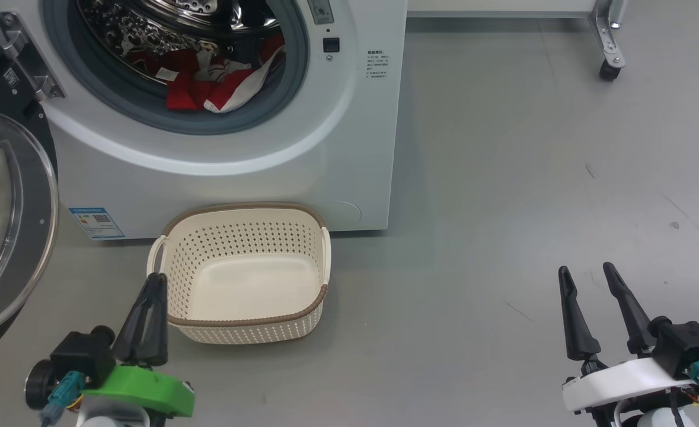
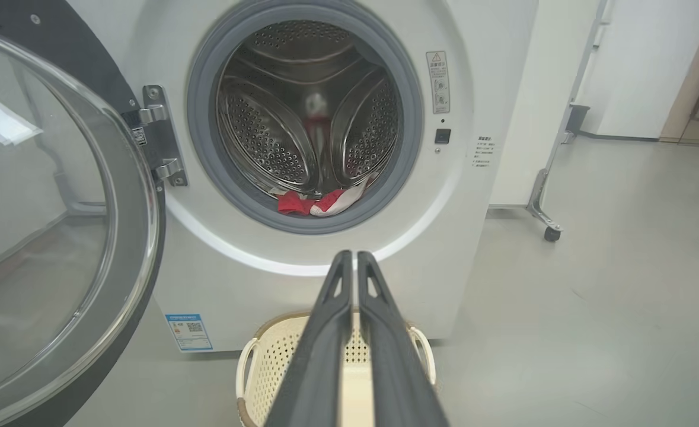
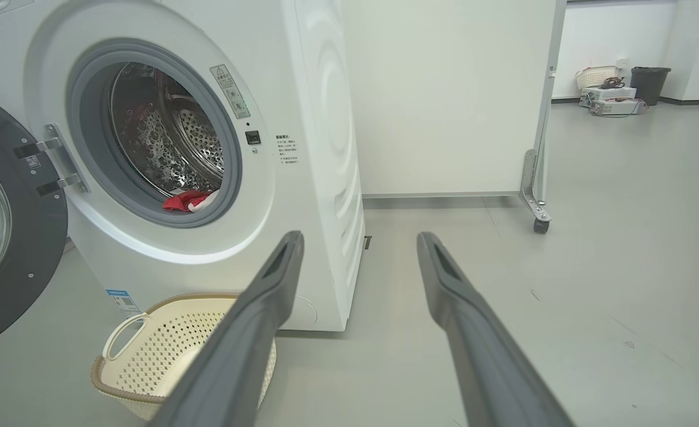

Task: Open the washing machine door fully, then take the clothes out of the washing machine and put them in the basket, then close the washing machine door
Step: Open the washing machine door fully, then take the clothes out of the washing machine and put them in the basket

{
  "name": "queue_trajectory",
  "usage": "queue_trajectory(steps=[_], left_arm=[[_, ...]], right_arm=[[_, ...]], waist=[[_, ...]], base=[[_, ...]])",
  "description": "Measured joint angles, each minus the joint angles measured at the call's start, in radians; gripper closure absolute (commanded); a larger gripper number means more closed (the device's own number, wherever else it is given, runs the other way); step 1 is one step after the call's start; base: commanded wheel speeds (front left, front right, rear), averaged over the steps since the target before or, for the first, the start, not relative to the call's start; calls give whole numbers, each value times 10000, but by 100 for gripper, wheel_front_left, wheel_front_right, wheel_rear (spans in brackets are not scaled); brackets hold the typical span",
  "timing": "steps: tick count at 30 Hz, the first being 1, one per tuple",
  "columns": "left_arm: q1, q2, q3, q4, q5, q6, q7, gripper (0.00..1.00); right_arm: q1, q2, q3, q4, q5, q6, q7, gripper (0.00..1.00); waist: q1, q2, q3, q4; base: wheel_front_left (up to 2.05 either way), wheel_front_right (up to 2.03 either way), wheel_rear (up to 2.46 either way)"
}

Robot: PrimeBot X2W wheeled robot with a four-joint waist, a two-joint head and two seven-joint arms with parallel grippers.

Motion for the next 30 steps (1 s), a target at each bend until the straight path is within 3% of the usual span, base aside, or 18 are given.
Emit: queue_trajectory(steps=[1, 2, 30], left_arm=[[12, -31, -65, -65, -92, 0, 0, 12], [31, -59, -107, -115, -140, -2, 0, 0], [437, -88, -107, -631, -380, -2, 0, 0]], right_arm=[[41, 0, -38, -36, 0, 0, -2, 0], [79, 2, -65, -69, 0, 0, -19, 0], [186, 104, -151, -328, -92, 27, -31, 0]], waist=[[0, 0, -17, -29], [0, 0, -28, -48], [0, 0, 96, 13]], base=[[0, 0, 0], [0, 0, 0], [0, 0, 0]])
